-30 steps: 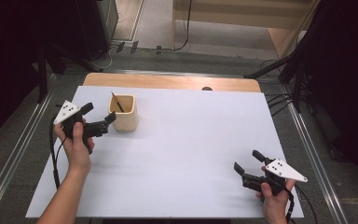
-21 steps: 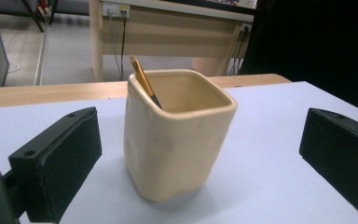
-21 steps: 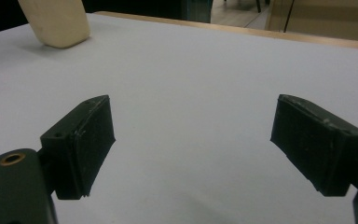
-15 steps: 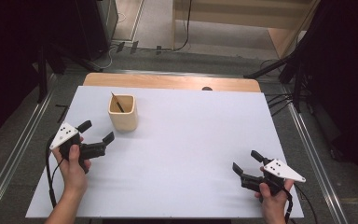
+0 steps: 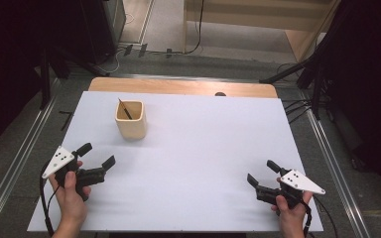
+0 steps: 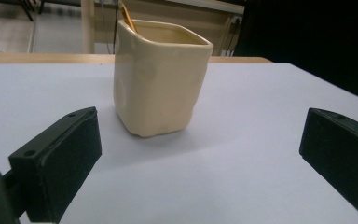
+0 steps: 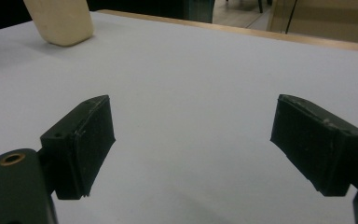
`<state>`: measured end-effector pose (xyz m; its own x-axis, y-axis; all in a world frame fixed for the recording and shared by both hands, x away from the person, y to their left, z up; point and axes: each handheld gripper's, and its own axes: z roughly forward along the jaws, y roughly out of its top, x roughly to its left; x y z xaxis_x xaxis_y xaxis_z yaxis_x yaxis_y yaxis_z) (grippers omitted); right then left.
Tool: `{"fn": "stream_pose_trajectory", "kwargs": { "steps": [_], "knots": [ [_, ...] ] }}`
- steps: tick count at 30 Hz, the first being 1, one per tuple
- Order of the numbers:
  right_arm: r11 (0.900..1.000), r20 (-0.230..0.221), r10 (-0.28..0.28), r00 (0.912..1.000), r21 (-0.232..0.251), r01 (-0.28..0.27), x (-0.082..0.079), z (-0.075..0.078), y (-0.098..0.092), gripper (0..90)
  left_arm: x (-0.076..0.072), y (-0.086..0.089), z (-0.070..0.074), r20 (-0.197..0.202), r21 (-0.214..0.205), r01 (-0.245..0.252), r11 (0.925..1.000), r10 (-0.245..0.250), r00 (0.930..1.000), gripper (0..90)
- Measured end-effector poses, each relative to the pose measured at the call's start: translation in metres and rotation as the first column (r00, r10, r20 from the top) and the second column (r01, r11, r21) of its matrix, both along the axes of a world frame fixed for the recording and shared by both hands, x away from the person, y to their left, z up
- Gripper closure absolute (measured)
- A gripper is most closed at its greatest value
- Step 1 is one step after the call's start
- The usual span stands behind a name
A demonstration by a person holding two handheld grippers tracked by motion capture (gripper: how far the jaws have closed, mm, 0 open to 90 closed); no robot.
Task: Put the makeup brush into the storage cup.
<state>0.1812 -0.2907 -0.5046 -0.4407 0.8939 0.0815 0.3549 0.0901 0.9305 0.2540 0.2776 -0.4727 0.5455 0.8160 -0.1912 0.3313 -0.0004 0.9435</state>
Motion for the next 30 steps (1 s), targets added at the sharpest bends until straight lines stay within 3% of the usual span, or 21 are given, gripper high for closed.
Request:
{"fn": "stream_pose_trajectory", "kwargs": {
  "steps": [4,12,24,30],
  "knots": [
    [0.9999,-0.001,-0.008,1.0,0.011,0.008,-0.001,0.001,-0.002,13.8,-0.013,0.005,-0.006,-0.003,0.034,-0.011,0.9994,0.011,0.9999,0.0],
    [0.9999,-0.006,-0.013,0.9999,0.01,0.013,-0.003,0.002,0.002,13.8,-0.031,0.026,-0.002,0.015,0.017,-0.039,0.9991,0.039,0.9991,0.0],
    [1.0,-0.005,0.0,1.0,-0.002,0.0,-0.002,0.002,0.006,13.8,-0.046,0.044,-0.009,-0.011,0.041,-0.059,0.9974,0.059,0.9982,0.0],
    [0.9999,-0.009,-0.008,0.9999,0.009,0.008,-0.001,0.001,0.001,13.8,-0.053,0.05,-0.008,0.001,0.054,-0.067,0.9963,0.067,0.9977,0.0]
  ]
}}
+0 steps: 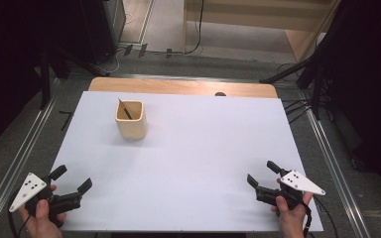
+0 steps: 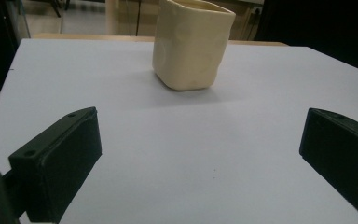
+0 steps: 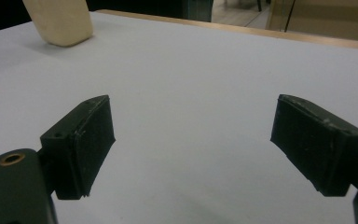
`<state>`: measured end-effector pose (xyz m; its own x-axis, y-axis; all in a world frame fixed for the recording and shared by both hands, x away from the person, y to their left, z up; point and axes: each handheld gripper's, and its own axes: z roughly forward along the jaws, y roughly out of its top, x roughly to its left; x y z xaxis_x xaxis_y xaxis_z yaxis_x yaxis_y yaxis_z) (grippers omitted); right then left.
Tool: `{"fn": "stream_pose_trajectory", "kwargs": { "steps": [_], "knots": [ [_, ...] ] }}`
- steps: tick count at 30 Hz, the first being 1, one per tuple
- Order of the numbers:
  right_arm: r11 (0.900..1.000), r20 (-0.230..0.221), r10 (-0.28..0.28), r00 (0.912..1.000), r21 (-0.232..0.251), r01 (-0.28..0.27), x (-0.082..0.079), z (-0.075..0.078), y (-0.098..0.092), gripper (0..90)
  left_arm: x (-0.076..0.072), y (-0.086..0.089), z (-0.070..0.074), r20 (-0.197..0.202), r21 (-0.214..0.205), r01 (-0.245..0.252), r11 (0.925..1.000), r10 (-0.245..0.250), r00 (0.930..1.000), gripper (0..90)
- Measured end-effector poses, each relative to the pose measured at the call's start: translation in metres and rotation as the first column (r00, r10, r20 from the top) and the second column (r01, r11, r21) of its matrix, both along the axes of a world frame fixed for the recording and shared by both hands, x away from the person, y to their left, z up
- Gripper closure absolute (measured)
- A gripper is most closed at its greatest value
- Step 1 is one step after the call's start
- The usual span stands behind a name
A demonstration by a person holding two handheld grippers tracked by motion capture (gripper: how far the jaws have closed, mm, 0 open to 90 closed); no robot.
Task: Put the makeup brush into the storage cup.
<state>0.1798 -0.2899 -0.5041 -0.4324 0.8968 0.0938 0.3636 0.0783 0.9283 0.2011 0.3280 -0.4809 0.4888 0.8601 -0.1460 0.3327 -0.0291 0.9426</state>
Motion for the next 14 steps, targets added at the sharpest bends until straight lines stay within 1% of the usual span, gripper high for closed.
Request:
{"fn": "stream_pose_trajectory", "kwargs": {
  "steps": [2,6,11,14],
  "knots": [
    [1.0,0.004,-0.002,1.0,-0.001,0.002,-0.0001,-0.0001,-0.0009,13.8,-0.0006,0.0022,-0.0003,0.001,-0.004,0.002,1.0,-0.002,1.0,0.0],
    [1.0,0.006,-0.009,0.9999,-0.002,0.009,-0.0013,0.0009,-0.001,13.7,-0.0016,0.0056,-0.0006,0.002,0.003,-0.004,1.0,0.004,1.0,0.0],
    [0.9999,0.007,-0.015,0.9999,-0.006,0.015,-0.0015,0.0015,0.0001,13.7,-0.0011,0.0084,-0.0014,-0.003,-0.007,-0.012,0.9999,0.012,0.9999,0.0],
    [0.9999,0.003,-0.008,1.0,-0.008,0.008,-0.0003,0.0006,0.0004,13.7,0.0004,0.0081,-0.0026,-0.005,0.002,-0.007,1.0,0.007,1.0,0.0]
  ]
}}
